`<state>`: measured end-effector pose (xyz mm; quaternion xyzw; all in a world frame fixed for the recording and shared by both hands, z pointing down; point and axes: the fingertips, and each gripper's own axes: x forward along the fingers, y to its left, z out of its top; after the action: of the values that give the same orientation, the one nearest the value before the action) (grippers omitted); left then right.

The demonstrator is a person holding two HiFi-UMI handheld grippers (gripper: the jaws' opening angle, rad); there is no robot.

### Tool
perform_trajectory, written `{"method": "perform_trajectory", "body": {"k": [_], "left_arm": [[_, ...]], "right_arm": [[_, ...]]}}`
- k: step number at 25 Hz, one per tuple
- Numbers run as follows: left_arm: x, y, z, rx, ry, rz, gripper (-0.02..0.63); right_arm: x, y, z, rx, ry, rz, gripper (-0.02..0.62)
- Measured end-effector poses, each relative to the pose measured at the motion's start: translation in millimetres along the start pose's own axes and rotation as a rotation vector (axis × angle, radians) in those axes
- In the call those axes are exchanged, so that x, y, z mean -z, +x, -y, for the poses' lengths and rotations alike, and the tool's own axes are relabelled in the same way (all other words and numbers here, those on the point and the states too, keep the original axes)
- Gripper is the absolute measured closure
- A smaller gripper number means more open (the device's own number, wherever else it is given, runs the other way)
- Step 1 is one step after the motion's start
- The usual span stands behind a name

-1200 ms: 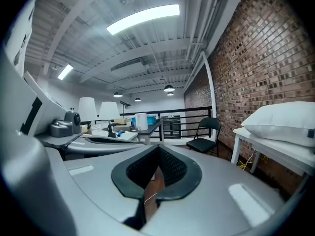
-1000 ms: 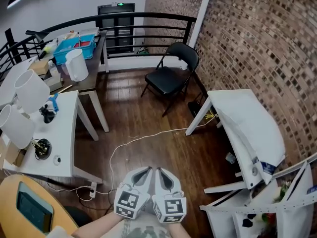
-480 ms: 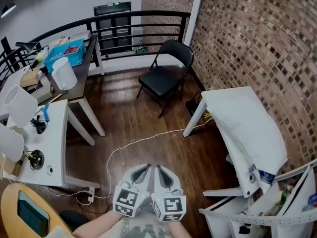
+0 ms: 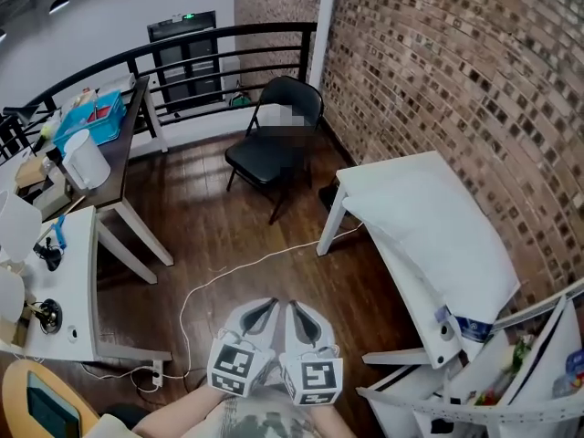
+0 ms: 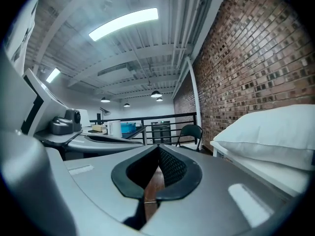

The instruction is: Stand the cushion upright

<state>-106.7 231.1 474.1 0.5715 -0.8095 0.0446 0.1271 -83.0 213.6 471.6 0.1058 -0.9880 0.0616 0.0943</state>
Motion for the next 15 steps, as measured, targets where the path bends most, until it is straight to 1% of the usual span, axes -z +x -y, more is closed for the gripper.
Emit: {"method": "perform_trajectory", "body": {"k": [5, 9, 15], "left_arm": [[-8.1, 25.3, 19.9, 0.042, 0.028, 0.003, 0.606], [-12.9, 41.5, 32.5, 0.081, 0.029, 0.005, 0.606], [-14.3, 72.9, 54.8, 0.163, 0.045, -0.005, 0.606]], "right_arm": [[-2.8, -4.9, 32.7, 0.043, 0.013, 0.007, 0.595], [-1.9, -7.9, 52.3, 0.078, 0.027, 0.011, 0.595], [-1.6, -17.4, 90.2, 0.176, 0.040, 0.006, 0.595]]}}
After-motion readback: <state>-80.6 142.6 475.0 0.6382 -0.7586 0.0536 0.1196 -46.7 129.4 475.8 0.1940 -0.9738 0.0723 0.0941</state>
